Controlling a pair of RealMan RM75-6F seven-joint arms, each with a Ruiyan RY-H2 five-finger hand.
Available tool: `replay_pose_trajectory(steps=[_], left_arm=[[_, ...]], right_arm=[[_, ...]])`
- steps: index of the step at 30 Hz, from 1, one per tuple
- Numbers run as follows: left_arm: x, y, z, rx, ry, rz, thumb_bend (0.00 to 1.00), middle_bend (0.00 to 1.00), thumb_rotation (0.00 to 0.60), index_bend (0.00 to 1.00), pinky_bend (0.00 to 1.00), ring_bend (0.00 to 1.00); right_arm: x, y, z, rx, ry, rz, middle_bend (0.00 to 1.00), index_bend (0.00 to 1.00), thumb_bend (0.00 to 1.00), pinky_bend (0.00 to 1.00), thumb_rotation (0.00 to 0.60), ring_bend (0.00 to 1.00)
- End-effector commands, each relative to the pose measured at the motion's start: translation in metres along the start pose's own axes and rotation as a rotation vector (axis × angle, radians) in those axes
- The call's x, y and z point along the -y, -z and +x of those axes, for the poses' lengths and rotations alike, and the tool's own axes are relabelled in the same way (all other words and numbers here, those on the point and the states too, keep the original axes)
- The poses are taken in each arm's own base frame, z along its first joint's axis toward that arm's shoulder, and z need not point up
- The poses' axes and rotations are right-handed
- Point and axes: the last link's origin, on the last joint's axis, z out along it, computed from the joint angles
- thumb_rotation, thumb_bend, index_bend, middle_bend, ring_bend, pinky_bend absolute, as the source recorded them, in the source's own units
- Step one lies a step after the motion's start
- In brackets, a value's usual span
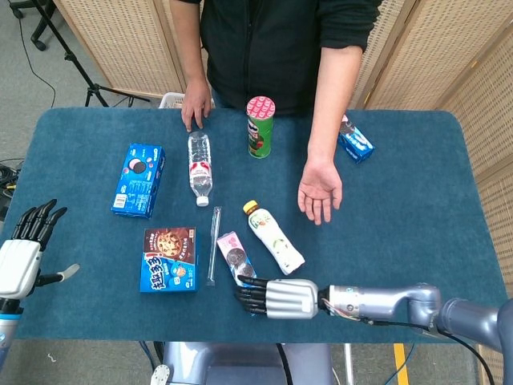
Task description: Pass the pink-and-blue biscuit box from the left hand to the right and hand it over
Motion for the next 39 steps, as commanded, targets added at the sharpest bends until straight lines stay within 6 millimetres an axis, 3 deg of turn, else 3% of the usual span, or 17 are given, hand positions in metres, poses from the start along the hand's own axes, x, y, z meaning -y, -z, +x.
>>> replay_pose_trajectory(steps=[1, 15, 25, 27, 32, 35, 39], left_arm=[[0.001, -0.001, 0.0, 0.004, 0.002, 0.004, 0.0, 0.0, 0.6, 0.1, 0.04, 0.0], [0.007, -0.002, 0.003, 0.004, 0.023, 0.016, 0.0, 0.0, 0.6, 0.1, 0.04, 0.0], [0.009, -0.003, 0.004, 0.002, 0.032, 0.016, 0.0, 0.0, 0.6, 0.09, 0.04, 0.0], [0.009, -0.003, 0.004, 0.002, 0.033, 0.015, 0.0, 0.0, 0.6, 0.1, 0.04, 0.0], [0.009, -0.003, 0.004, 0.005, 0.036, 0.014, 0.0, 0.0, 0.6, 0.09, 0.04, 0.0], [0.009, -0.003, 0.004, 0.006, 0.037, 0.014, 0.0, 0.0, 0.6, 0.1, 0.04, 0.0], [0.009, -0.002, 0.004, 0.008, 0.038, 0.014, 0.0, 0.0, 0.6, 0.09, 0.04, 0.0]], right_arm=[[0.002, -0.03, 0.005, 0.045, 0.073, 0.046, 0.11, 0.15, 0.13, 0.06, 0.6, 0.0], [0.015, -0.064, 0.007, 0.214, 0.16, 0.041, 0.1, 0.15, 0.13, 0.06, 0.6, 0.0], [0.019, -0.072, 0.0, 0.259, 0.187, 0.038, 0.14, 0.2, 0.18, 0.09, 0.6, 0.03], [0.02, -0.073, -0.001, 0.257, 0.177, 0.039, 0.19, 0.25, 0.25, 0.15, 0.6, 0.1], [0.022, -0.073, -0.007, 0.255, 0.157, 0.061, 0.42, 0.43, 0.56, 0.38, 0.6, 0.34], [0.023, -0.07, -0.01, 0.243, 0.132, 0.068, 0.53, 0.53, 0.75, 0.49, 0.6, 0.44], [0.023, -0.062, -0.01, 0.192, 0.128, 0.078, 0.58, 0.6, 0.89, 0.54, 0.6, 0.49]])
